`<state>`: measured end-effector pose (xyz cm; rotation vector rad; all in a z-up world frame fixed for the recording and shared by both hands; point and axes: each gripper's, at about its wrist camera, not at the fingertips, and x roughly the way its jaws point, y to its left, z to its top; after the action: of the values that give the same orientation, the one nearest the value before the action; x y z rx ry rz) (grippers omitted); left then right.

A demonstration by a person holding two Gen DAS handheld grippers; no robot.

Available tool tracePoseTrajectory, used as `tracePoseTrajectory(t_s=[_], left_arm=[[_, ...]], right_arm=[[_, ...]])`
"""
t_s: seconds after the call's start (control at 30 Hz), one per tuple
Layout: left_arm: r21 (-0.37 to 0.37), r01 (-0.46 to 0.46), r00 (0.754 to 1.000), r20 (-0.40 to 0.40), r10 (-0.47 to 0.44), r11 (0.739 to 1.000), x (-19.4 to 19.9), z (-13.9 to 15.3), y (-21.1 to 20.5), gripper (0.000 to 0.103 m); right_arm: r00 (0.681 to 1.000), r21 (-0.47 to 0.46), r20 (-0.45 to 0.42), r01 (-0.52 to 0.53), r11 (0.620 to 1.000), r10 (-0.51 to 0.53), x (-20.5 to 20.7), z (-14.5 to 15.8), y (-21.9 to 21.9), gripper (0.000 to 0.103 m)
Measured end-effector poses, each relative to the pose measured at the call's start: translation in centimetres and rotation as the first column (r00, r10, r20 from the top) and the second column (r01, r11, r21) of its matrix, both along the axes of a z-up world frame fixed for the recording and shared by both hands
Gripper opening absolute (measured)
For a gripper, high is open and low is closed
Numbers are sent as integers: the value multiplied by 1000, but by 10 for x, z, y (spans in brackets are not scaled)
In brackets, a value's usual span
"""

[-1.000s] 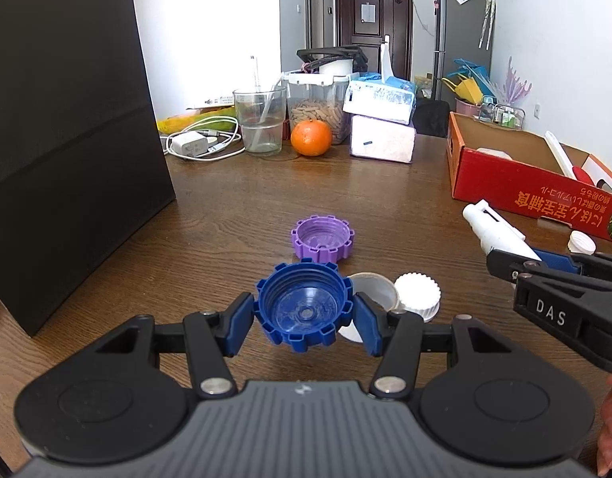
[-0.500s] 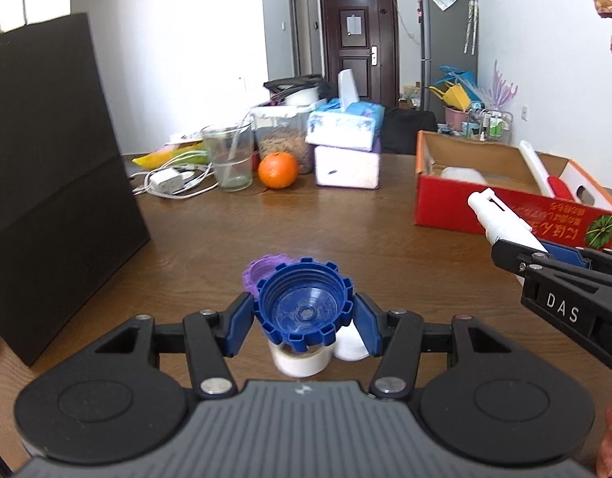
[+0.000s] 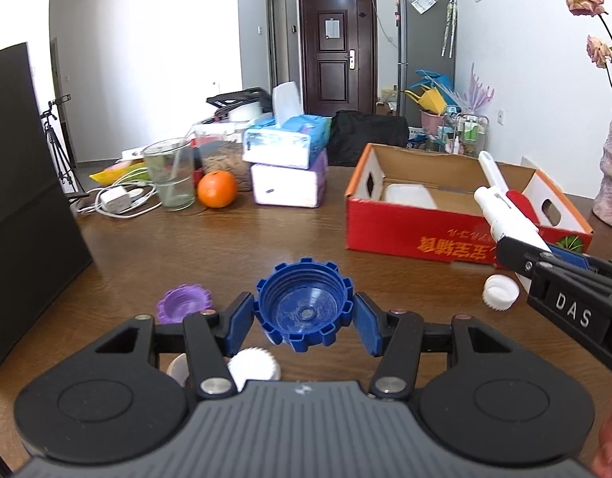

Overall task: Organize rigid objects
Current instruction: 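Carry the blue cap and spray bottle toward the red cardboard box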

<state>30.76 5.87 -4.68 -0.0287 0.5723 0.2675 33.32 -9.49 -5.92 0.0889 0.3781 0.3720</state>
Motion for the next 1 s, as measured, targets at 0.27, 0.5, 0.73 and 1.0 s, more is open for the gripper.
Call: tracePoseTrajectory(t_s=[0.27,0.5,0.73,1.0], left_arm=[[20,23,1000,-3,-23,1000,25,4,-23,55],[21,34,999,-2,-34,999,44,4,-37,55],[12,43,999,-7,-43,999,62,3,-48,55],[-8,69,998,4,-69,998,87,6,-68,55]], right_arm=[[999,9,10,40,999,-40,14,2,-21,26],[998,15,19,66,998,-67,28,3,-37,26],[996,18,24,88,996,-88,42,1,-49,26],[992,26,31,118,993,-119,59,1,-65,26]])
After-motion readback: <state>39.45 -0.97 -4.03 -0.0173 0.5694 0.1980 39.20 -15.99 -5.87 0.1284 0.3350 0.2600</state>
